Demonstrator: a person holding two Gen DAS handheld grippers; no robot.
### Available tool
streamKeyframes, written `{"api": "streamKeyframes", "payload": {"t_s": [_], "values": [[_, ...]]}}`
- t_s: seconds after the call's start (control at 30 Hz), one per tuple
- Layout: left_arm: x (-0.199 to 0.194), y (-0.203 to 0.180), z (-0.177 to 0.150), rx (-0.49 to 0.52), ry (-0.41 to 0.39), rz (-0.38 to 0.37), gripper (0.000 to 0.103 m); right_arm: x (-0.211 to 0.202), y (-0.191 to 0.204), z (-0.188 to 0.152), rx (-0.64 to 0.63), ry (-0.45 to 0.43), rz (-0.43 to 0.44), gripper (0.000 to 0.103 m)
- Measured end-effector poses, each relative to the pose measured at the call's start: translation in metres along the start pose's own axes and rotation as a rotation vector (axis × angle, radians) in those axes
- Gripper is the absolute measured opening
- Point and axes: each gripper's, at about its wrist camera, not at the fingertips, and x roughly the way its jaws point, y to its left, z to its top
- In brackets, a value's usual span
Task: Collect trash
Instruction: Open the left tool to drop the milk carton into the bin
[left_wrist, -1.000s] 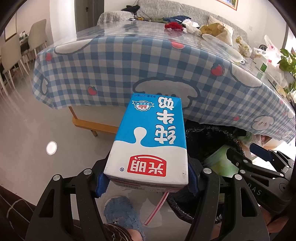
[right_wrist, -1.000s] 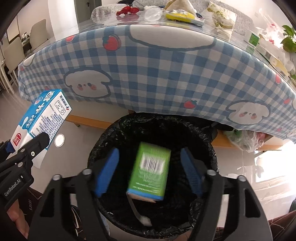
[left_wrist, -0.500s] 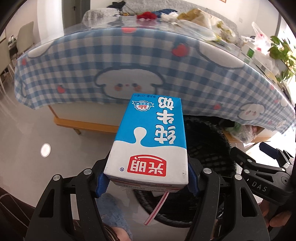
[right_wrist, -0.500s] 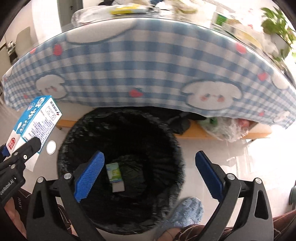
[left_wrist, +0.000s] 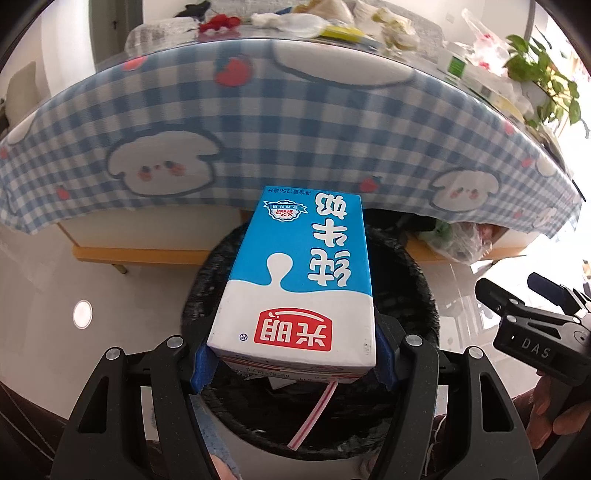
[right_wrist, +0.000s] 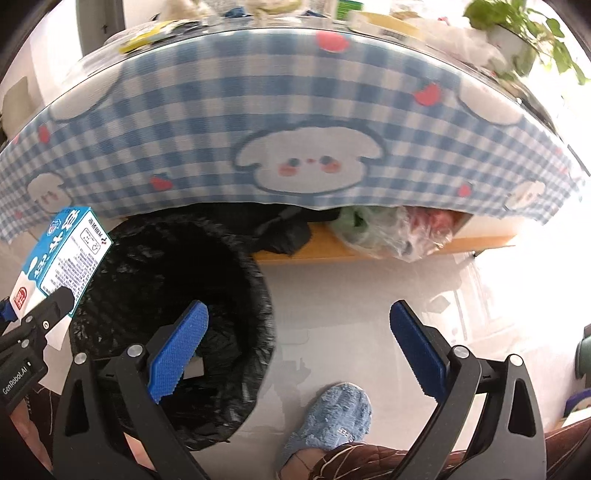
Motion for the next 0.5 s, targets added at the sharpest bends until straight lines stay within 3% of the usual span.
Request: {"api": "streamKeyframes", "payload": {"t_s": [0.37, 0.5], "values": [[0.009, -0.032, -0.006, 0.054, 0.013, -0.037, 0.063, -0.001, -0.026, -0.001, 0.058, 0.004, -0.019, 0.095], [0.012, -0.032, -0.006, 0.058, 0.021, -0.027, 0.071, -0.002, -0.023, 0.000, 0.053, 0.000, -0.014, 0.095]]}}
